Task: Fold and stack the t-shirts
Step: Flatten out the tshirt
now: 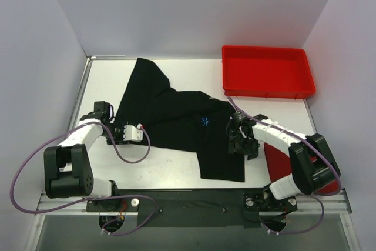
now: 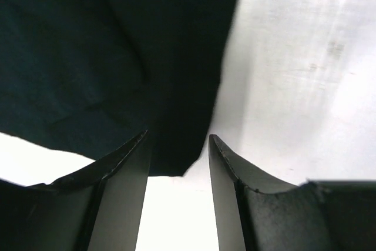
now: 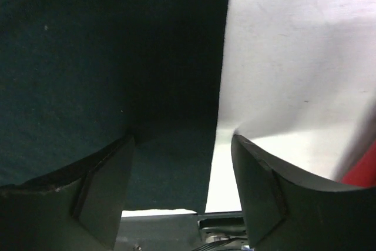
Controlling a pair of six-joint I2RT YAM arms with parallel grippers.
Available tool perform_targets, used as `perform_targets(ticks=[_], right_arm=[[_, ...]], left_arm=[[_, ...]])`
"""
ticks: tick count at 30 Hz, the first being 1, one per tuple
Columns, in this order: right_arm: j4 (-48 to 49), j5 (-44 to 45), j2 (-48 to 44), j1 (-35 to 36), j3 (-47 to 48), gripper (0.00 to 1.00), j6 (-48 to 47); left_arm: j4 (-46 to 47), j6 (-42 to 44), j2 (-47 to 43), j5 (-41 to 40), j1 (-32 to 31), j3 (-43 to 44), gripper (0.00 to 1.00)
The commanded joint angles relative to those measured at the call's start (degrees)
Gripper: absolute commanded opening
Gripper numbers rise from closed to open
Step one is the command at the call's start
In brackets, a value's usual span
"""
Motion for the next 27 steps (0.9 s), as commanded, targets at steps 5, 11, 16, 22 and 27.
perform_targets(ticks=[5, 11, 16, 22, 27], right_arm=[[4.77, -5.35, 5.63, -0.16, -1.84, 0.18, 3.84], [3.28, -6.23, 0.81, -0.25, -0.26, 0.00, 3.05], [0.12, -7.64, -1.57, -0.34, 3.61, 0.00, 0.41], [-0.50, -10.10, -6.49, -0.43, 5.63, 0.00, -0.91], [-1.55, -11.95, -12.03, -2.09, 9.58, 0.00, -1.52]], left_arm=[[-18.88, 7.75, -1.01, 3.72, 1.61, 7.71, 0.54], [-11.26, 9.86, -1.45, -0.59, 3.20, 2.19, 0.56], [-2.38, 7.51, -1.37, -0.77, 1.88, -1.51, 0.56], [13.98, -4.27, -0.14, -4.98, -2.16, -4.94, 0.53], [20.21, -6.20, 0.13, -8.14, -2.08, -6.09, 0.00]])
